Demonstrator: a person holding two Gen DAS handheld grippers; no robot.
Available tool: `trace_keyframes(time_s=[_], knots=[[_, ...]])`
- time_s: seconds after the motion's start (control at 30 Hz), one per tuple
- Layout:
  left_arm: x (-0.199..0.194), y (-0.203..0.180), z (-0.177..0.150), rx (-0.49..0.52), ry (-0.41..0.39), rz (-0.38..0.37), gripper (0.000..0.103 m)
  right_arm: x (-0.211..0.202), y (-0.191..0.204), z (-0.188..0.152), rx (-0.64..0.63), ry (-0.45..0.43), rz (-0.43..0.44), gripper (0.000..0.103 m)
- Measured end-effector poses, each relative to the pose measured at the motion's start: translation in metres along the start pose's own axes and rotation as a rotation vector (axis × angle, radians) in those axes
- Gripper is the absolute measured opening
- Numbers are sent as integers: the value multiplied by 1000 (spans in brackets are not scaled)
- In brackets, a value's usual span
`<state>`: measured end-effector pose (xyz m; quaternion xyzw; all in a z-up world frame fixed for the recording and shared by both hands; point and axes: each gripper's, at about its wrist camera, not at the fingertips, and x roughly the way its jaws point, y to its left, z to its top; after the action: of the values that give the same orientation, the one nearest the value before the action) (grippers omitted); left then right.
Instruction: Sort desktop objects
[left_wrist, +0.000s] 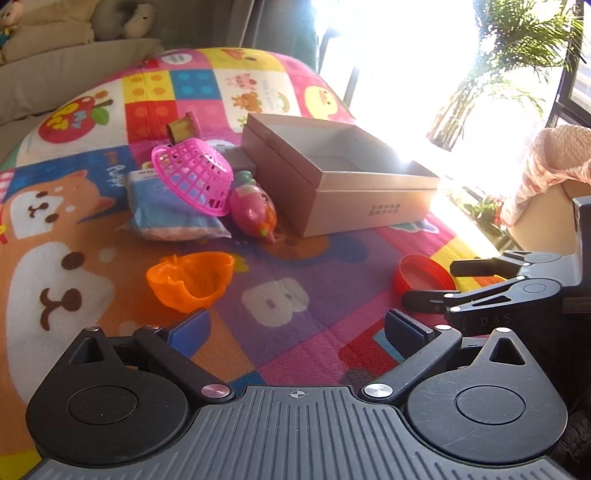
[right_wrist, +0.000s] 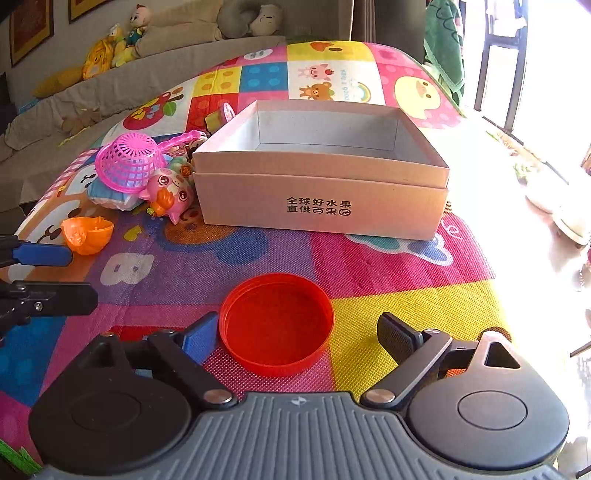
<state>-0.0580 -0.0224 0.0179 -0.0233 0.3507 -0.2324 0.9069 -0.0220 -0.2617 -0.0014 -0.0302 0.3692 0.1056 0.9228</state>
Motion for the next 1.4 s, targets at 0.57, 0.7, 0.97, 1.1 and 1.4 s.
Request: trace_keyframes(time_s=[0.57,0.7,0.97,1.1,1.4], knots=[[29,23,24,-32,-1,297,102,-4,4,-10,-30,-65,-8,103],[40,25,30,-44,11,316,82,-6,9,-11,-64,-75,-9,103],[33,24,26,-33,9,333,56,-8,11,-7,-60,-85,9,102],[22,18,18,-15,7,321,50,-5,13,-4,-67,-73,10,94],[-7,-18,21,95,-36,227,50,-26,-2,14,-73,-76,63,64]])
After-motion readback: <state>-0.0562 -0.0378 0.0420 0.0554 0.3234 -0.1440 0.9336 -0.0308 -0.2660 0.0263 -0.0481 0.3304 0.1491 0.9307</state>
